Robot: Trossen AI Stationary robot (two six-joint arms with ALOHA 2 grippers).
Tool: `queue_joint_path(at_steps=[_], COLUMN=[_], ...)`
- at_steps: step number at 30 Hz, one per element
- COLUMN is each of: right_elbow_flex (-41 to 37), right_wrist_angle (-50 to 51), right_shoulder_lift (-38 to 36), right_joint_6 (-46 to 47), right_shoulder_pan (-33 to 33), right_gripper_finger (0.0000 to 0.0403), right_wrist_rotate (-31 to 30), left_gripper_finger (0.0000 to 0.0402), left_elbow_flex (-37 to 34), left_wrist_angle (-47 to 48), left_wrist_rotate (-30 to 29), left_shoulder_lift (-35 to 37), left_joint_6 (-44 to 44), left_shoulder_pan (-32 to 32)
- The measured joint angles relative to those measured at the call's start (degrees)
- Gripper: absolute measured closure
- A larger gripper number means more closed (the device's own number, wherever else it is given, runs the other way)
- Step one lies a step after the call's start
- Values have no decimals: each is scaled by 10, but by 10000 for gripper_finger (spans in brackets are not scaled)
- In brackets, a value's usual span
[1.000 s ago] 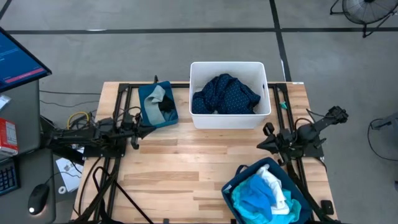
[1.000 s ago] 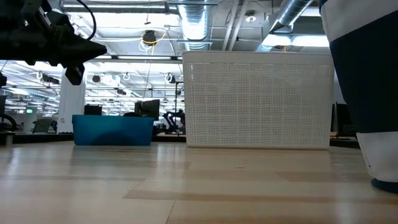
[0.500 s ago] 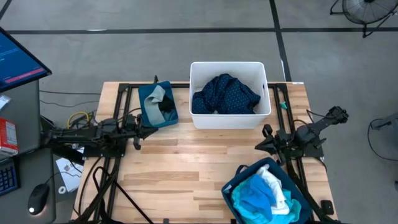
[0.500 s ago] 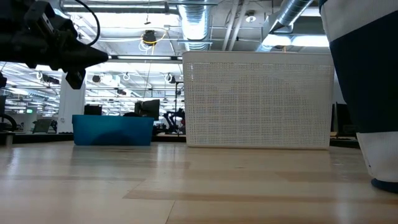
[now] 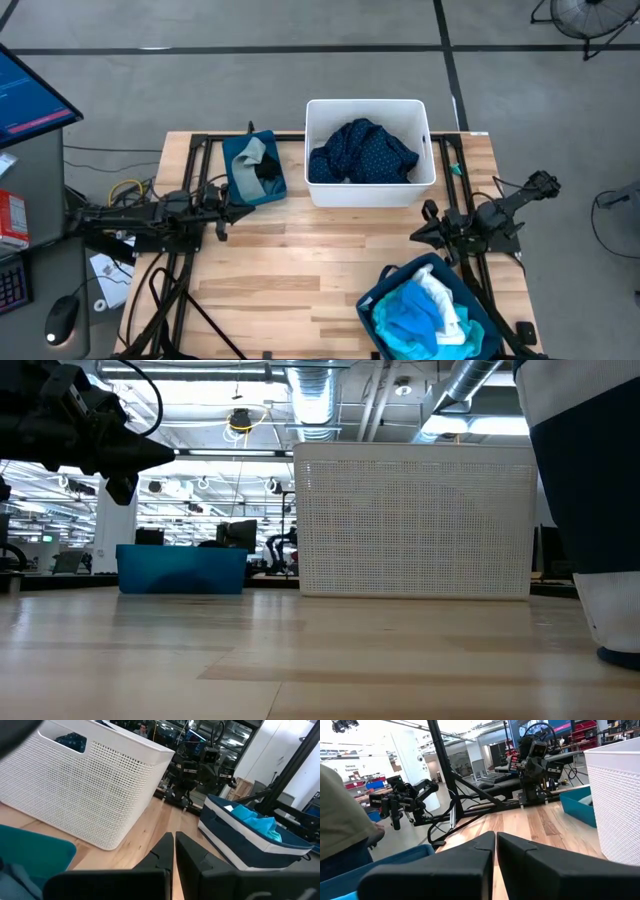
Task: Pick & Place Cloths
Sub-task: Return to Home Position
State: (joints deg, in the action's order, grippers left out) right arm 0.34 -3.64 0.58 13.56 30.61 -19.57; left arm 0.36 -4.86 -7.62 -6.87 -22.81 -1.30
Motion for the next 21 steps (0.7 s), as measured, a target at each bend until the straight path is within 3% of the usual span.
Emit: queue_joint_path(at_steps=[21], right_elbow_flex=[0], right_wrist_angle=[0], right_shoulder_lift=[0], right_joint_6=[0], right_shoulder_pan=[0], right_gripper_finger=[387], right_wrist_rotate=[0], left_gripper_finger=[400], left_elbow_flex=[0], left_wrist_angle=[-5], left_wrist_rotate=[0], left_shoulder_lift=[0], left_joint_6=[0], left_shoulder_pan=[0])
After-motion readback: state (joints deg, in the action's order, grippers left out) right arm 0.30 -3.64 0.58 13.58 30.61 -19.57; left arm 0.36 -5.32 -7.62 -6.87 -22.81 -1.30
